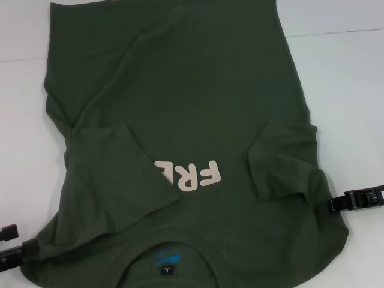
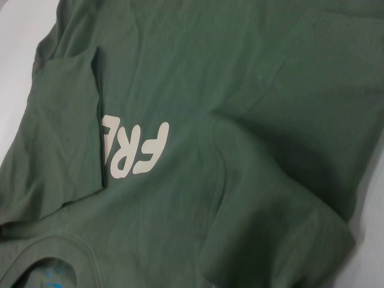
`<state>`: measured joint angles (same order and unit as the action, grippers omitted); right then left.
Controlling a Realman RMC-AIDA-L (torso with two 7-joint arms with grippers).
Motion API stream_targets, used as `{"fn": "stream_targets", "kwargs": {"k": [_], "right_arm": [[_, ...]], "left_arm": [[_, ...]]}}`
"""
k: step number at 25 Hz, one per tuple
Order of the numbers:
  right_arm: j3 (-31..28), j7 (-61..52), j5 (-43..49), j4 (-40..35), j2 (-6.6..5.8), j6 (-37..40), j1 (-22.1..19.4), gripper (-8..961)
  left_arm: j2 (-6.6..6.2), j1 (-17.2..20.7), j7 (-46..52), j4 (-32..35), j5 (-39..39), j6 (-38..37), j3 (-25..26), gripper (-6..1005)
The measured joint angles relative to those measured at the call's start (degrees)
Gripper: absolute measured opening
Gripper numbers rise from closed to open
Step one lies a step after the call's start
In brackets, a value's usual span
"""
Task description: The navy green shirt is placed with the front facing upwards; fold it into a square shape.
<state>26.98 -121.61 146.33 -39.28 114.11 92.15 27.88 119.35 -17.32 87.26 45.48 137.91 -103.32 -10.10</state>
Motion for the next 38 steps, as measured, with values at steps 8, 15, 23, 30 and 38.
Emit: {"fn": "stream_targets", "kwargs": {"k": [8,15,23,30,38], "right_arm": [[0.0,0.0,0.3,0.0,0.05,-0.2,0.1,19],[0.2,-0.2,0.3,0.0,0.15,-0.1,0.1,19],[0.4,-0.2,0.3,0.0,0.15,0.2,0.1,19],[0.5,-0.2,0.3,0.0,0.21,0.1,0.1,20],[0.4,-0.2,0.3,0.0,0.23,0.0,0.1,20]], "left_arm": [[-1.39,-3.2,5.2,0.2,7.5,0.4,-0.3,874],[-1.94,-5.0,7.9,-0.1,11.7,2.0,-0.6,873],[-2.30,-7.0,9.0,-1.3,13.5,2.6,-0.7,873],[-2.83,-9.0,10.0,-2.6,13.6,2.4,-2.2,873],[-2.96,-9.4,12.4,-2.7,13.8,3.4,-4.3,874]]}}
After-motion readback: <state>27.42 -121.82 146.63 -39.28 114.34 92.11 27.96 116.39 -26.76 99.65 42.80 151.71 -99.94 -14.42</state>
